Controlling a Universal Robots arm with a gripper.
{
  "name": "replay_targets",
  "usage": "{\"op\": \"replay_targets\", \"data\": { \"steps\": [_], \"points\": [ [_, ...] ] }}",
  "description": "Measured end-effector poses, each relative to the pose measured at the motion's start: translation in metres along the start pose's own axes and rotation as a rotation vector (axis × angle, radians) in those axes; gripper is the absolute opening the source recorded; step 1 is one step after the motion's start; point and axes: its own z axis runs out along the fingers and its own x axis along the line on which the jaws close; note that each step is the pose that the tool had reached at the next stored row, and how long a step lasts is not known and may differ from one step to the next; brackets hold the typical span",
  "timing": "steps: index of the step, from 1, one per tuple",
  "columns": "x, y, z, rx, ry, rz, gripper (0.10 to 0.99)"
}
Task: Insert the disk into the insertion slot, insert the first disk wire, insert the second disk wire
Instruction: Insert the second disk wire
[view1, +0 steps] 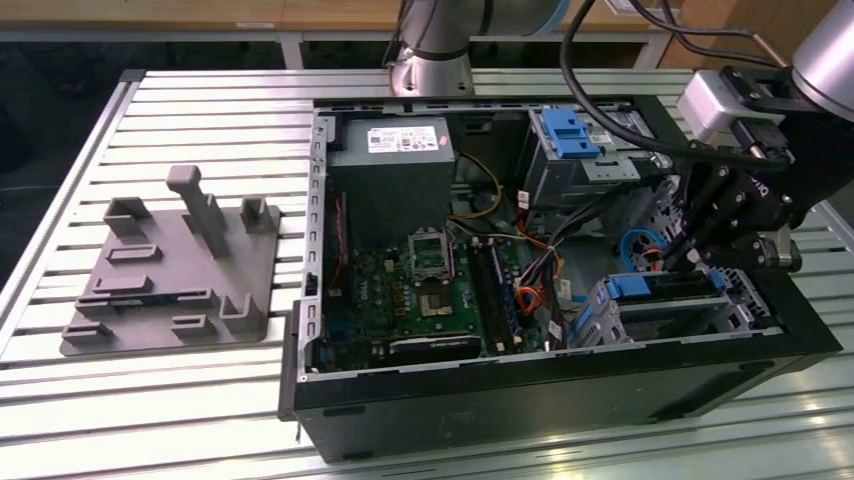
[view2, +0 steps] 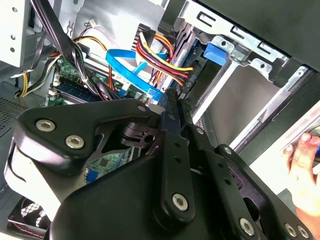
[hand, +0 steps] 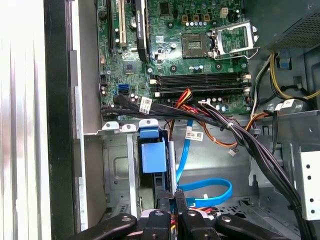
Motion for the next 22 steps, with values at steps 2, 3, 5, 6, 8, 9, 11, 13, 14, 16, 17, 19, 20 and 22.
{"op": "replay_targets", "data": {
  "steps": [2,3,5,6,8,9,11,13,14,16,17,19,20,22],
  "points": [
    [0.0005,-0.0007,0.0001,0.000,0.0000,0.000,0.157],
    [0.0008,-0.0009,0.0002,0.000,0.0000,0.000,0.157],
    [0.0015,-0.0013,0.0007,0.000,-0.0002,0.000,0.157],
    [0.0017,-0.0014,0.0009,0.000,-0.0002,0.000,0.157],
    [0.0023,-0.0017,0.0015,0.000,-0.0001,0.000,0.157],
    [0.0026,-0.0018,0.0018,0.000,0.0000,0.000,0.157],
    [0.0027,-0.0020,0.0025,-0.001,0.0001,0.000,0.157],
    [0.0028,-0.0023,0.0033,-0.001,0.0002,0.000,0.157],
    [0.0028,-0.0024,0.0037,-0.002,0.0001,0.000,0.157],
    [0.0028,-0.0027,0.0044,-0.002,0.0003,0.000,0.157],
    [0.0029,-0.0028,0.0048,-0.003,0.0003,0.000,0.157],
    [0.0031,-0.0031,0.0053,-0.004,0.0004,0.000,0.157],
    [0.0031,-0.0032,0.0056,-0.004,0.0004,0.000,0.157],
    [0.0032,-0.0034,0.0061,-0.005,0.0003,0.000,0.157]
  ]
}}
